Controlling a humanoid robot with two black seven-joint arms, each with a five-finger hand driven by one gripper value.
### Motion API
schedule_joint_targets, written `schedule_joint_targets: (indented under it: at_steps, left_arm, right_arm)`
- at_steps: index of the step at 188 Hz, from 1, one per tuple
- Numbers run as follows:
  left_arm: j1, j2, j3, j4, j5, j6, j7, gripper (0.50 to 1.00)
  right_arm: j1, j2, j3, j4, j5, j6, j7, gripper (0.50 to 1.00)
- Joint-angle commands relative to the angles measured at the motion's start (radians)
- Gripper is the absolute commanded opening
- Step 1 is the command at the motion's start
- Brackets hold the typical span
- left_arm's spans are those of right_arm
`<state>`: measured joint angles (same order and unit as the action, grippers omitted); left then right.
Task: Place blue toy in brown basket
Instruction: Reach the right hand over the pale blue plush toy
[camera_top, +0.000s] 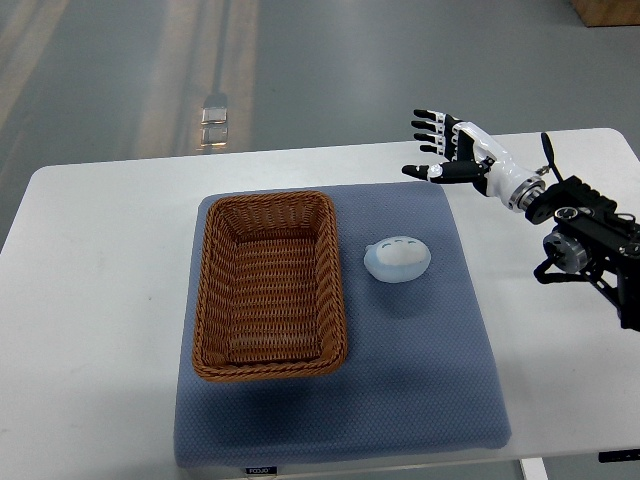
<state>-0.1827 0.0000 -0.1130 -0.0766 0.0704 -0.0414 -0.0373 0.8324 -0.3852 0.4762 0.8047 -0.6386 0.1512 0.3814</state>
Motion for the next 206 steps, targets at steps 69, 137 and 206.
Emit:
schedule_joint_targets:
  at_steps: [69, 137, 206]
  left_arm:
    - [-0.001, 0.0, -0.001, 0.001, 0.0, 0.0, 0.001, 1.0]
    - [-0.006, 0.0, -0.001, 0.001, 0.0, 0.0, 0.001, 1.0]
    - [-0.007, 0.0, 0.001, 0.0, 0.0, 0.0, 0.001, 1.0]
  right_arm:
    - [0.441, -0.149, -0.568, 0.183, -0.211, 0.146, 0.031, 0.911]
    - [0.475, -0.129, -0.739, 0.214, -0.325, 0.153, 0.039, 0.911]
    - [0.448, -0.057, -0.792, 0.194, -0.334, 0.054, 0.028, 0.901]
